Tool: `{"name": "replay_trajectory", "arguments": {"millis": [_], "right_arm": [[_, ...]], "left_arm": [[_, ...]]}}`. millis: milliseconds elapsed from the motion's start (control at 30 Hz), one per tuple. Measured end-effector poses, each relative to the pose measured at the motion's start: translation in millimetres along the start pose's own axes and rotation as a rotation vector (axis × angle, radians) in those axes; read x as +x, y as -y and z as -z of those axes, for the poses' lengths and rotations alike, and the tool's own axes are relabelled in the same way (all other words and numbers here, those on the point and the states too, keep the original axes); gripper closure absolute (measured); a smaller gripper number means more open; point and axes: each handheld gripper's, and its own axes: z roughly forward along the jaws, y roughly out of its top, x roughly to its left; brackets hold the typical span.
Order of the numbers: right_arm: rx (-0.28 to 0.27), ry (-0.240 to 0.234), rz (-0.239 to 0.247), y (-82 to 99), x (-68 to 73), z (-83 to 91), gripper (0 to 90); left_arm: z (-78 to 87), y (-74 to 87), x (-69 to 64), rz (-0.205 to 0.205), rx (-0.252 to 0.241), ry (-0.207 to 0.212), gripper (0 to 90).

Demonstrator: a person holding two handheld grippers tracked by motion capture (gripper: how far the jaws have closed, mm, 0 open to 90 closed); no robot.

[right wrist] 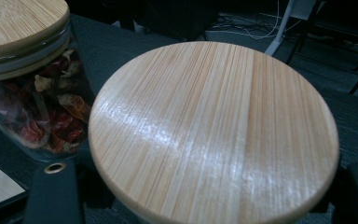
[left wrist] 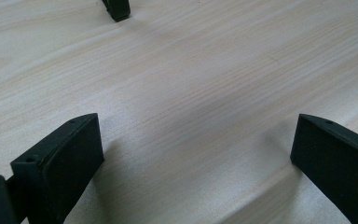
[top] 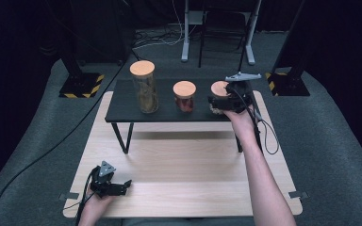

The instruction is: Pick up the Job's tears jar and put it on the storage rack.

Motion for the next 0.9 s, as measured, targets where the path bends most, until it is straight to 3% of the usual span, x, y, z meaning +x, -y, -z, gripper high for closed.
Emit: {"name": "replay_trajectory", "arguments": {"millis": [533,900], "right_arm": [[-0.046,0.007,-0.007,-0.4,3.6,14.0,15.3],[-0.066,0.001,0.002,17.6,2.5,36.3,13.3]], "left_arm": [[0.0,0.0,0.0,0.000,0.000,0.000,1.9],[0.0,0.0,0.0,0.000,0.000,0.000,1.9]]}}
